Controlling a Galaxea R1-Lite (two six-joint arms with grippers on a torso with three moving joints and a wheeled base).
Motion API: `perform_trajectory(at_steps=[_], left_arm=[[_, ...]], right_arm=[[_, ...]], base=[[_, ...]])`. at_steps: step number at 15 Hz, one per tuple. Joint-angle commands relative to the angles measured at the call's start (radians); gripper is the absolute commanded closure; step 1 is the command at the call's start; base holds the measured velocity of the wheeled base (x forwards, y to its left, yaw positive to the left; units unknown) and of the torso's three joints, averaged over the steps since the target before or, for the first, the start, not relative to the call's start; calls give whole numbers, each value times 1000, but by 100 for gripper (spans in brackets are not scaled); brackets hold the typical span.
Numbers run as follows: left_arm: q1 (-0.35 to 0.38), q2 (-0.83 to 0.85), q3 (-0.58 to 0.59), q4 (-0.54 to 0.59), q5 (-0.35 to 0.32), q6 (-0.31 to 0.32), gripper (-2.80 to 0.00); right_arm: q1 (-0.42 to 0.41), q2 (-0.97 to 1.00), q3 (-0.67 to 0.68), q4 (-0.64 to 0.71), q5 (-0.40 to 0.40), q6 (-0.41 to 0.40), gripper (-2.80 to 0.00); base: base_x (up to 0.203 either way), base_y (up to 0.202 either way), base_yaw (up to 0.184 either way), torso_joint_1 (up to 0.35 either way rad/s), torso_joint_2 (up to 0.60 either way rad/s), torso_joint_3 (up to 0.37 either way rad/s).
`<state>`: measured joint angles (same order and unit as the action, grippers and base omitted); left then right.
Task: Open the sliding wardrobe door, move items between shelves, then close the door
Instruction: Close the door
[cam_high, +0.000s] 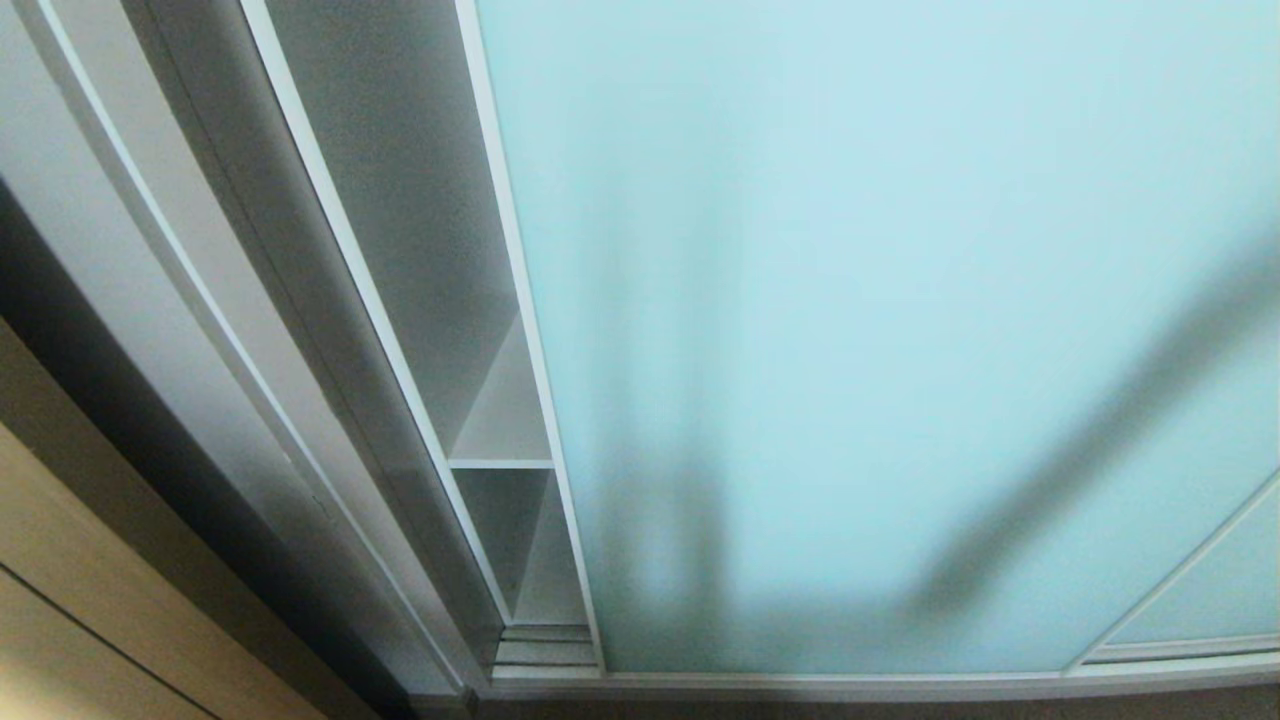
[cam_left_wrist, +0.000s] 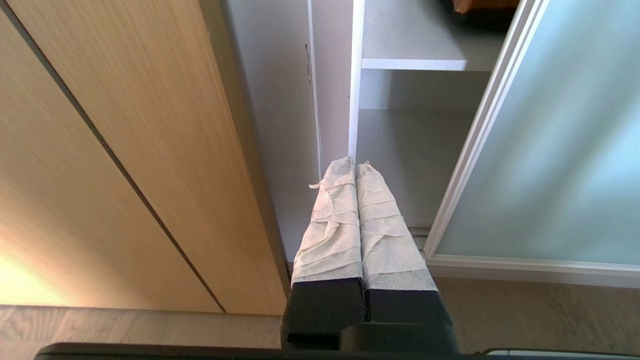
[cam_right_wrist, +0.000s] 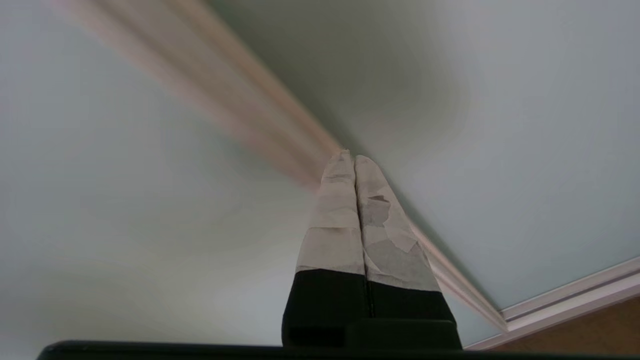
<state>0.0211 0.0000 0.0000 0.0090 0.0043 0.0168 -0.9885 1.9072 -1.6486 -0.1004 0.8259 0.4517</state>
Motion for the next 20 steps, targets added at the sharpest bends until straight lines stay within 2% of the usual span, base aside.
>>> perform_trajectory(at_steps=[1,7,11,20], left_arm=[[0,2,2,0,0,0,0],[0,2,2,0,0,0,0],[0,2,2,0,0,0,0],[0,2,2,0,0,0,0]], right_arm=[[-1,38,-23,-5,-7,2,0],[14,84,-65,-2,-59,15,0],[53,93,-60,-2,-89,25,0],[88,107,-62,-8,-93,32,0]], base=[[0,0,0,0,0,0],[0,0,0,0,0,0],[0,0,0,0,0,0],[0,0,0,0,0,0]])
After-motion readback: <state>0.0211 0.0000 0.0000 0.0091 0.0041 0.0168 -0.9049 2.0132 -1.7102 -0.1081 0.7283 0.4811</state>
